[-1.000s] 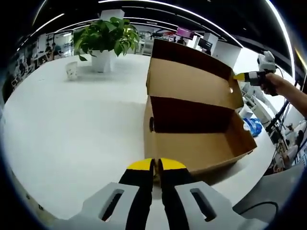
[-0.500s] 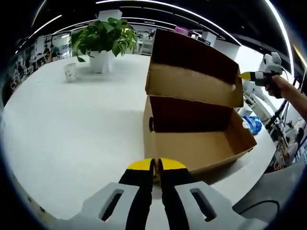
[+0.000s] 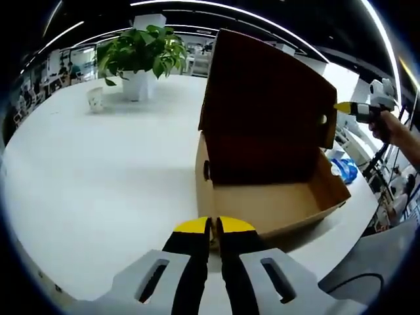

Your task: Operate the shoe box by opening the lid, removing the specified soft item, and placing it in the target area until the item is outside and the box remains undamaged.

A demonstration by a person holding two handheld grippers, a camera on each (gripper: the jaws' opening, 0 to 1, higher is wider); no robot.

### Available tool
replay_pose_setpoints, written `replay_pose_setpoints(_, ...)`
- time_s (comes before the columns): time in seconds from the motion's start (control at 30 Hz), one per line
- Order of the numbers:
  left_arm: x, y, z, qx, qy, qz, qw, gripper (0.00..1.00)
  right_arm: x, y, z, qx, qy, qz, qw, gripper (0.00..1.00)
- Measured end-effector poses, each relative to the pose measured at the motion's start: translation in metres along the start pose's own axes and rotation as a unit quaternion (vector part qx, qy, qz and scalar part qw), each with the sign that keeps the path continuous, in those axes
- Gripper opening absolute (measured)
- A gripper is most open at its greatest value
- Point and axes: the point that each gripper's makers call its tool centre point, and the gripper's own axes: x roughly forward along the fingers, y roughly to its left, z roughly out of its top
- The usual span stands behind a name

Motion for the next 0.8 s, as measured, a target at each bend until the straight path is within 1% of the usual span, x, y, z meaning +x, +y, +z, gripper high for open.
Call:
replay_pose_setpoints(0.2,-0.001,-0.001,0.0,0.005,0.0,0.001,1.0,0.02,-0.007,0.003,-0.003,-0.006,-0.012,-0.002,0.9999,0.0)
replay_pose_setpoints(0.37,-0.001,0.0,-0.001,0.006,0.002,0.001,1.0,0.03,-0.012,0.005,-0.007,-0.002,-0.024,-0.006,0.9997,0.0)
replay_pose_setpoints(0.63,-0.002,0.0,-0.001,0.004,0.0,0.001,1.0,0.03,-0.022,0.014,-0.015,-0.011,-0.036,-0.012,0.9992,0.0)
replay_pose_setpoints(0.8,-0.001,0.0,-0.002,0.003,-0.001,0.001,1.0,0.03,-0.029,0.018,-0.022,-0.012,-0.05,-0.019,0.9985,0.0)
